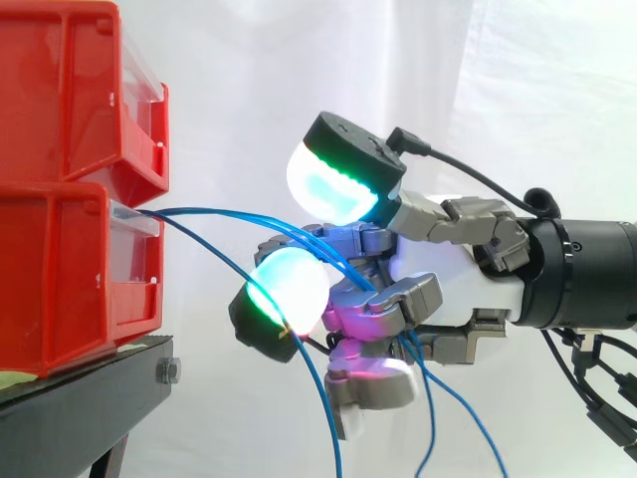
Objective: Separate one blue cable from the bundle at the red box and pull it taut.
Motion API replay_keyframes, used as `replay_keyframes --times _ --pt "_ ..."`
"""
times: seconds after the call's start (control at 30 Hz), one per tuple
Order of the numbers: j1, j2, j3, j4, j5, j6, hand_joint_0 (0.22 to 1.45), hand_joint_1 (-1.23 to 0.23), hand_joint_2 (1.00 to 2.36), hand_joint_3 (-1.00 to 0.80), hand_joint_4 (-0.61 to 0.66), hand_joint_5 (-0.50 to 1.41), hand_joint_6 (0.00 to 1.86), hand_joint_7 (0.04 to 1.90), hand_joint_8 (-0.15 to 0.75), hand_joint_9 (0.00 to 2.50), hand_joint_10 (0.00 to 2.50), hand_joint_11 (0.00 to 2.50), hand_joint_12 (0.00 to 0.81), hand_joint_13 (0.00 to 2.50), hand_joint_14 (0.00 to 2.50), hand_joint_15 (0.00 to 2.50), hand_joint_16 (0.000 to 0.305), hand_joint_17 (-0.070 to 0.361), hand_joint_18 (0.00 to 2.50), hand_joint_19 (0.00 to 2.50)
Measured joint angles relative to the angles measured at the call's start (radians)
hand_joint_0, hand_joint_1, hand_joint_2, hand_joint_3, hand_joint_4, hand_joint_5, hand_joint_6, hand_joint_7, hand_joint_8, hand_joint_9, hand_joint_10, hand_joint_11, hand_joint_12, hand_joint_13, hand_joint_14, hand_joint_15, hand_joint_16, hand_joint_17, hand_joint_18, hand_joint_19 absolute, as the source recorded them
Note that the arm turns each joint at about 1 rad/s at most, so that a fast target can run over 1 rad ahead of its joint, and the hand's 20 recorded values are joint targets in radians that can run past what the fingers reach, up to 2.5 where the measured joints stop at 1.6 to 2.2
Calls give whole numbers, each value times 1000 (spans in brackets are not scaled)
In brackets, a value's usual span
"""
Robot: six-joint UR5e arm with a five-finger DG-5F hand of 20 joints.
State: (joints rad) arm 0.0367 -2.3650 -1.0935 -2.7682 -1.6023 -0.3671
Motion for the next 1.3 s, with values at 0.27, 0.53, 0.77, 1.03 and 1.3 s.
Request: replay_keyframes --times 0.27,0.53,0.77,1.03,1.3 --pt "10 0 0 8 23 -51 491 -487 1000 -500 177 -194 876 904 375 657 1888 1254 416 880 2052 1126 56 126 1079 1182" --pt "4 1 0 21 31 -54 489 -489 1000 -500 183 -195 869 897 381 561 2099 1198 420 735 2500 1166 53 120 1214 1432" --pt "-17 0 -1 27 44 -33 483 -482 1000 -500 194 -196 861 891 397 385 2434 1272 429 683 2500 1222 53 118 1314 1648" --pt "-27 0 -1 28 116 -26 480 -475 1000 -500 199 -195 858 892 405 273 2500 1352 433 680 2500 1278 54 120 1317 1589" --pt "-24 0 -1 34 130 -23 483 -478 1000 -500 190 -191 864 905 405 267 2500 1368 434 694 2500 1261 53 119 1310 1560"
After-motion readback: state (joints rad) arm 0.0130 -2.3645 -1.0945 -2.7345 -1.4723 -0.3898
